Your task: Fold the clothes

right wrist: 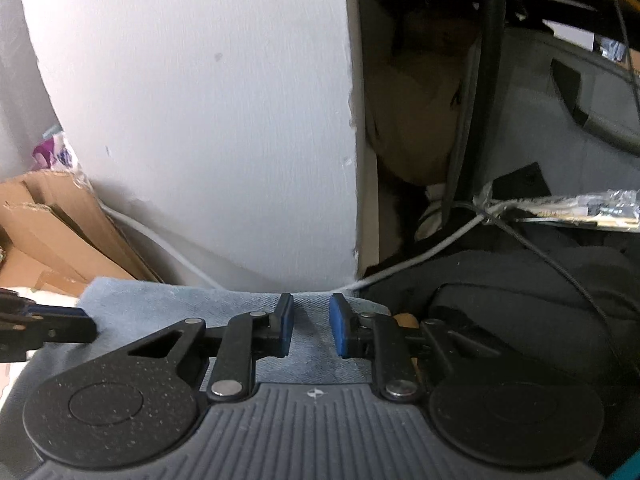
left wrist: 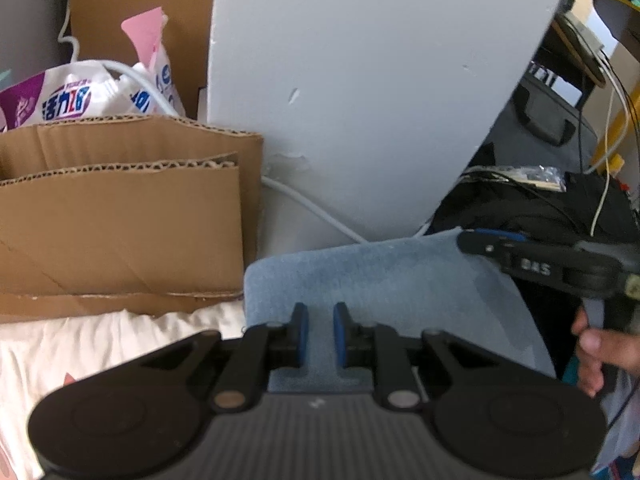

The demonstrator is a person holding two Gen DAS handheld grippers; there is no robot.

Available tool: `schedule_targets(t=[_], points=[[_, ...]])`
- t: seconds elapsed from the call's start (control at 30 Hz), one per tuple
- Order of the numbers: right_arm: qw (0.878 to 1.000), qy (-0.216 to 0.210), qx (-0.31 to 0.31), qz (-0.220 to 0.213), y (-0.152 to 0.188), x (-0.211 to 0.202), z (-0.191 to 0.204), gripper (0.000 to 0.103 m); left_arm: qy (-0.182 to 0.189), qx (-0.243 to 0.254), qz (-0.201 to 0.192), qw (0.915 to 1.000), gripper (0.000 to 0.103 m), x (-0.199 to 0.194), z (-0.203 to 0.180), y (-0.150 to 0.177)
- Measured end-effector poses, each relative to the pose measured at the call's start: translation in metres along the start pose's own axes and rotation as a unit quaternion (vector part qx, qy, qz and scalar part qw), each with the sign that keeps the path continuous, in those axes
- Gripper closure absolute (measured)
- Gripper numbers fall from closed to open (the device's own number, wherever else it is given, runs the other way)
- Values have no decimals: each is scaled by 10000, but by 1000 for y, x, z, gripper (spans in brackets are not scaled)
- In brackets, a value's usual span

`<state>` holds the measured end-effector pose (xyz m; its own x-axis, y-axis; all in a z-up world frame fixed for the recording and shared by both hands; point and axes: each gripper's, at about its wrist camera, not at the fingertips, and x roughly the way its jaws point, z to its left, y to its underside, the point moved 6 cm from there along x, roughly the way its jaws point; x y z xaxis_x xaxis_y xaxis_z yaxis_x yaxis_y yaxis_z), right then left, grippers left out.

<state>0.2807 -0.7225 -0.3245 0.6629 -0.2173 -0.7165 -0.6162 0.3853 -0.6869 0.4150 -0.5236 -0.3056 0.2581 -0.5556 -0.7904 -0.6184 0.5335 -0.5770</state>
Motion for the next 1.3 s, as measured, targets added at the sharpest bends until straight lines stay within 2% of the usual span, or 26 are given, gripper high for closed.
schedule_targets(t=[0.13, 0.33, 0.53, 0.63, 0.77, 0.9, 1.3], points=[[9998, -53, 101, 165, 2, 7, -3, 79, 12, 74, -44, 10000, 87, -4, -3, 4], [9994, -127, 169, 290, 0, -4, 0, 79, 320, -19, -65, 9995, 88, -27, -8, 17], [9987, -275, -19, 424, 26, -28, 17, 79, 470, 122, -36, 9988, 88, -43, -15, 36], [9984, -393, -18, 406, 38, -42, 28, 79, 473, 339, -17, 9983, 87, -43, -20, 39], [9974, -588, 99, 413, 52, -53, 37, 80, 558, 362, 23, 9978, 86, -49, -22, 46], [9968, -669, 129, 418, 69, -62, 44, 79, 432, 712, -25, 9965, 86, -45, -25, 59], [9942, -904, 392, 436, 110, -93, 57, 80, 320, 643, 104, 9974, 85, -31, -16, 64]])
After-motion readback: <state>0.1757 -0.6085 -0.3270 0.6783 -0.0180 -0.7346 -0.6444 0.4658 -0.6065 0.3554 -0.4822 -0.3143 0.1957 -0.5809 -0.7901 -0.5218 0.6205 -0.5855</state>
